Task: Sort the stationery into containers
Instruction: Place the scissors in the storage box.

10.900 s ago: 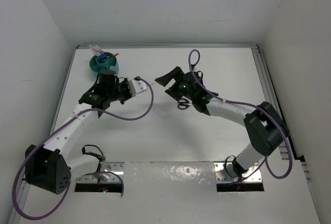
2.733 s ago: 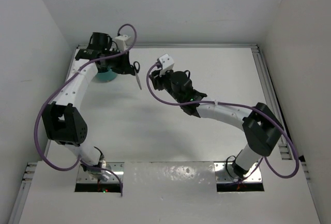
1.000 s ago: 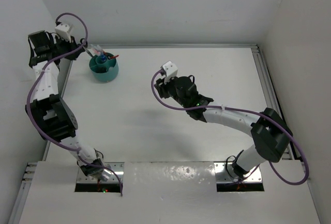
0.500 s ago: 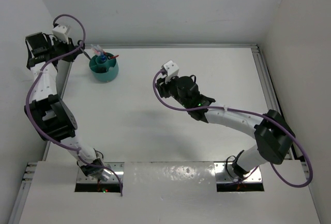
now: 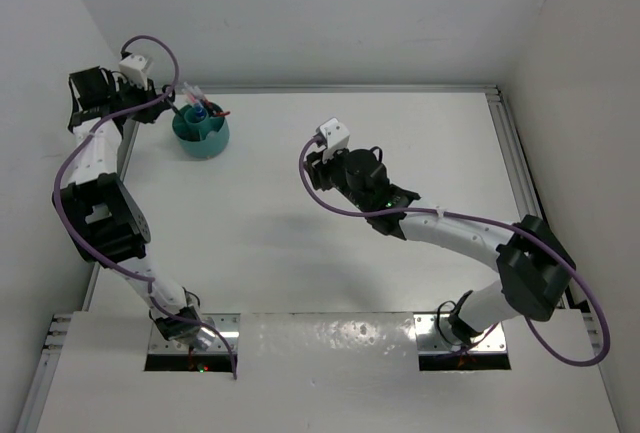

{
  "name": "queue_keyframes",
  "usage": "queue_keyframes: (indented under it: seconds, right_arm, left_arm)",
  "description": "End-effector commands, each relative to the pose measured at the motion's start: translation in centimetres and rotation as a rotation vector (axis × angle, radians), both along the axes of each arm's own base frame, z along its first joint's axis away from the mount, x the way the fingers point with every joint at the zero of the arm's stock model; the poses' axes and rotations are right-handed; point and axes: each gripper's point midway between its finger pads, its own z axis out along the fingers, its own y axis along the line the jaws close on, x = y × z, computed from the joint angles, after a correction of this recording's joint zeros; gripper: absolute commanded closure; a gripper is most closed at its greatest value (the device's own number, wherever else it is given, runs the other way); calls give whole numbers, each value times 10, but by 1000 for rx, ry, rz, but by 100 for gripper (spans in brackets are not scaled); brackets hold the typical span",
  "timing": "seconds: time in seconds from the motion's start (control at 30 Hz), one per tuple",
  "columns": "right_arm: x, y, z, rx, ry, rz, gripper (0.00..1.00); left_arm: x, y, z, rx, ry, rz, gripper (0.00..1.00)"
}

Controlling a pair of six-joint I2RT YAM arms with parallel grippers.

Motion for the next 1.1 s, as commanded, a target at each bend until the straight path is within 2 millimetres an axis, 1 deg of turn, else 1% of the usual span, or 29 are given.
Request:
queue_keyframes:
  seconds: [0.0, 0.03, 0.13, 0.17, 0.23, 0.27, 0.33, 0.37, 0.4, 0.47, 0.53, 0.57, 0.8, 0.93, 1.0, 1.07]
  right_arm:
    - [-1, -2, 23, 45, -51, -12, 58]
    - [-1, -1, 23, 42, -51, -10, 58]
    - [-1, -1, 23, 37, -53, -8, 58]
    - [-1, -1, 23, 37, -53, -10, 58]
    - [-1, -1, 22, 34, -52, -8, 58]
    - [-1, -1, 22, 34, -52, -8, 58]
    - [-1, -2, 21, 33, -51, -8, 58]
    - [-1, -2, 22, 34, -52, -8, 58]
    - [-1, -2, 22, 34, -52, -10, 58]
    - [-2, -1, 21, 33, -51, -5, 58]
    - [-2, -2, 22, 33, -53, -6, 58]
    - [-2, -2, 22, 31, -52, -5, 58]
    - [-2, -1, 21, 30, -51, 3, 58]
    - [-3, 0, 21, 27, -47, 9, 58]
    - [-3, 0, 21, 26, -50, 8, 58]
    - [-2, 1, 22, 28, -52, 7, 58]
  left_arm:
    - [-5, -5, -32, 1, 82, -5, 100]
    - [-5, -7, -32, -2, 85, -12, 100]
    - [-7, -8, -26, -6, 73, -14, 100]
    - [-7, -7, -18, 0, 56, -8, 100]
    - [-6, -7, -9, 7, 37, -5, 100]
    - [-5, -6, 1, 12, 18, -3, 100]
    - [-5, -7, 9, 12, 5, -2, 100]
    - [-6, -8, 17, 20, -10, -6, 100]
    - [-7, -9, 19, 19, -13, -8, 100]
    - [-9, -10, 29, 28, -34, -8, 100]
    - [-11, -10, 32, 36, -40, -10, 100]
    - [-13, -10, 37, 43, -50, -9, 100]
    - [-16, -8, 42, 65, -60, -7, 100]
    - [-20, -11, 51, 72, -78, -15, 100]
    - [-20, -12, 48, 82, -77, -23, 100]
    - [-20, -10, 36, 81, -52, -14, 100]
